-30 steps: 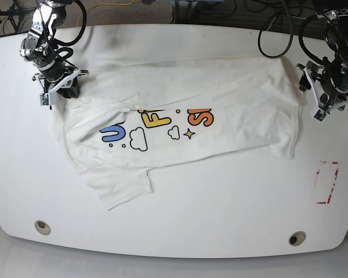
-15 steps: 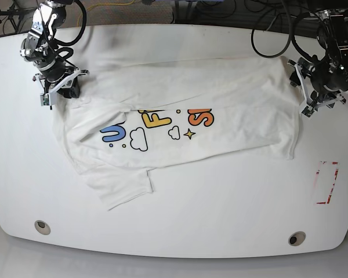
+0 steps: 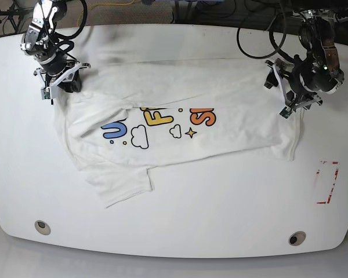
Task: Fold the T-shirt properly
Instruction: 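Lower both grippers onto the folded collar edge and pinch the fabric, then open both grippers and move them along the shirt's sides toward the sleeves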
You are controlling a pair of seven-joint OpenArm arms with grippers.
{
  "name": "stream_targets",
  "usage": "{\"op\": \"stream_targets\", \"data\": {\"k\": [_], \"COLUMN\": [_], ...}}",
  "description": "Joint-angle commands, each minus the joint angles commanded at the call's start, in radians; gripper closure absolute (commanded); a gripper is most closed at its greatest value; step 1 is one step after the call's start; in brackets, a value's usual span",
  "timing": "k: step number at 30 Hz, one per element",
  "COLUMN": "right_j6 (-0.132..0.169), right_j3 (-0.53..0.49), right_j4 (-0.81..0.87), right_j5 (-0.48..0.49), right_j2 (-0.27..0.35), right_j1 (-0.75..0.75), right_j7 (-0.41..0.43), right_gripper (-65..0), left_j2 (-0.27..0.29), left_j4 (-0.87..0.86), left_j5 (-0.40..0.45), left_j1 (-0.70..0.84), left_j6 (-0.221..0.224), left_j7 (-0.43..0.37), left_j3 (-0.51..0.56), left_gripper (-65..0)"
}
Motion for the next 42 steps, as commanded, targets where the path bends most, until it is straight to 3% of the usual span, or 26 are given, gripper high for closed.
{"op": "stream_targets", "data": {"k": [4, 10, 19, 31, 42], "right_j6": [0.0, 0.0, -0.002, -0.002, -0.002], "right_j3": [0.003, 0.005, 0.005, 0.005, 0.005], "right_j4": [0.028, 0.057, 0.083, 0.091, 0.226], "right_j5": [0.0, 0.0, 0.0, 0.002, 0.0], "right_j2": [-0.012, -0.015, -0.037, -0.044, -0.078], "right_j1": [-0.017, -0.068, -0.143, -0.221, -0.292], "right_j7": [0.0, -0.002, -0.002, 0.003, -0.005], "right_gripper": [-12.4, -12.4, -12.2, -12.2, -12.7], "left_j2": [-0.003, -0.083, -0.183, -0.212, -0.213], "left_j4": [-0.014, -0.072, -0.118, -0.117, -0.117], "left_j5": [0.0, -0.003, -0.008, -0.009, -0.009], "left_j1": [0.023, 0.052, 0.124, 0.206, 0.255], "left_j6": [0.0, -0.002, -0.002, -0.002, -0.002], "left_j7": [-0.002, -0.006, -0.106, -0.126, -0.121], "left_j3": [-0.003, -0.005, -0.006, -0.023, -0.044], "left_gripper": [-38.1, -37.9, -37.9, -37.9, -37.9]}}
